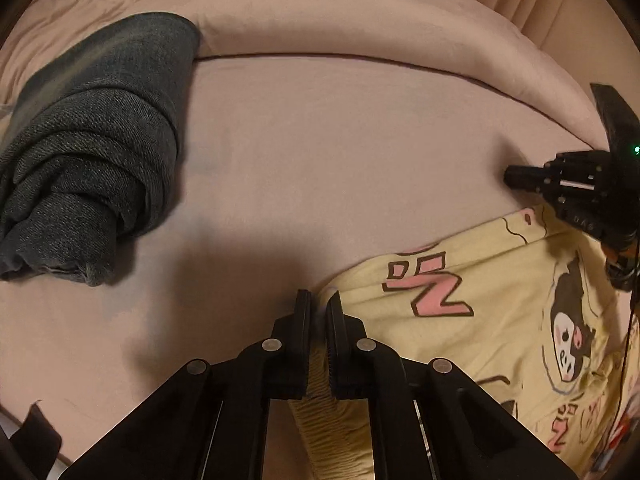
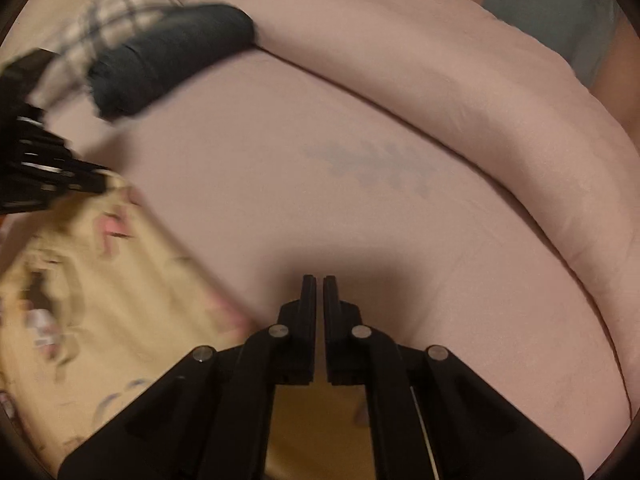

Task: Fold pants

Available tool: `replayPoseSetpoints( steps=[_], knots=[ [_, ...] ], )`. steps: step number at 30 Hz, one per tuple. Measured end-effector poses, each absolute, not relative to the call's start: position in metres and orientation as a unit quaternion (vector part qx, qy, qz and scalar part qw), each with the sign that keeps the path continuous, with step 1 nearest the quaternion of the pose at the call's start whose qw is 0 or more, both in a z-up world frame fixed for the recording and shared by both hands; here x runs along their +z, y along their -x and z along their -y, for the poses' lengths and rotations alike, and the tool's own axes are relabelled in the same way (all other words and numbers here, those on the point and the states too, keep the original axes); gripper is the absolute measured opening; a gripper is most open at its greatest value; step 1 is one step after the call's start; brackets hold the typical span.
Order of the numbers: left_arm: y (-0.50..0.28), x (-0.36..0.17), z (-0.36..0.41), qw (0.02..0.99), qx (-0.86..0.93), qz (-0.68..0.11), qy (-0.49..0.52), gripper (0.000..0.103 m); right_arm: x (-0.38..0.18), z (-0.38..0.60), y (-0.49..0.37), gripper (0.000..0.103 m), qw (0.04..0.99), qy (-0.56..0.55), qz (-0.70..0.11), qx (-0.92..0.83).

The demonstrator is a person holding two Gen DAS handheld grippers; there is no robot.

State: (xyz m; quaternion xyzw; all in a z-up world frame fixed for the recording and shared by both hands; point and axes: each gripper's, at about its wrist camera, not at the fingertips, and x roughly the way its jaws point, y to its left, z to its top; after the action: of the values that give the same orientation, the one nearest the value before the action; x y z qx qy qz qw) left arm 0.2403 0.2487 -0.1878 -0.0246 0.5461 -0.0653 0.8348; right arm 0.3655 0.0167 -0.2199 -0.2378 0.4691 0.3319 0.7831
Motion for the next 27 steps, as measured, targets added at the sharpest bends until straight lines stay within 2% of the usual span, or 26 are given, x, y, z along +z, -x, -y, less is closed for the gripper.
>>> replayPoseSetpoints(
  steps=[3,4,5,6,7,8,11,13,14,15,16,18,24,27],
  knots=[
    [-0.244,-0.183,-0.241,0.833,-0.059,-0.551,0.008,0.009,-0.219,-0.008,-0.370,0.004,0.795,0.204,-0.469,0.326],
    [-0.245,-0.181,-0.239,0.832,-0.059,-0.552,-0.002,0.009,-0.209,0.002,-0.374,0.011,0.803,0.179,-0.470,0.319],
    [-0.249,-0.181,-0.225,0.832,-0.058,-0.552,-0.009,0.009,-0.199,0.012,-0.376,0.018,0.806,0.155,-0.470,0.323],
    [-0.248,-0.180,-0.224,0.831,-0.059,-0.553,-0.013,0.009,-0.188,0.023,-0.378,0.044,0.801,0.131,-0.476,0.339],
    [-0.248,-0.180,-0.221,0.831,-0.059,-0.552,-0.014,0.009,-0.179,0.033,-0.378,0.061,0.788,0.114,-0.486,0.360],
    [-0.247,-0.179,-0.221,0.831,-0.059,-0.552,-0.013,0.009,-0.172,0.039,-0.375,0.061,0.782,0.114,-0.487,0.372],
    [-0.249,-0.183,-0.211,0.832,-0.059,-0.552,-0.008,0.010,-0.169,0.043,-0.366,0.057,0.754,0.160,-0.496,0.400],
    [-0.244,-0.185,-0.212,0.832,-0.060,-0.552,-0.002,0.010,-0.180,0.042,-0.366,0.041,0.735,0.197,-0.510,0.401],
    [-0.244,-0.185,-0.212,0.831,-0.061,-0.553,-0.003,0.010,-0.190,0.036,-0.365,0.037,0.728,0.209,-0.517,0.399],
    [-0.242,-0.187,-0.213,0.831,-0.062,-0.553,-0.007,0.010,-0.199,0.036,-0.364,0.028,0.717,0.218,-0.529,0.398],
    [-0.243,-0.185,-0.212,0.831,-0.063,-0.552,-0.014,0.010,-0.211,0.034,-0.361,0.011,0.705,0.236,-0.539,0.397],
    [-0.240,-0.186,-0.217,0.833,-0.065,-0.550,-0.019,0.010,-0.221,0.028,-0.345,0.003,0.708,0.272,-0.519,0.394],
    [-0.239,-0.184,-0.220,0.840,-0.064,-0.539,-0.011,0.010,-0.205,0.026,-0.347,0.001,0.772,0.297,-0.448,0.337],
    [-0.238,-0.189,-0.215,0.839,-0.054,-0.541,-0.031,0.011,-0.211,0.021,-0.358,0.002,0.784,0.281,-0.452,0.319]
  ],
)
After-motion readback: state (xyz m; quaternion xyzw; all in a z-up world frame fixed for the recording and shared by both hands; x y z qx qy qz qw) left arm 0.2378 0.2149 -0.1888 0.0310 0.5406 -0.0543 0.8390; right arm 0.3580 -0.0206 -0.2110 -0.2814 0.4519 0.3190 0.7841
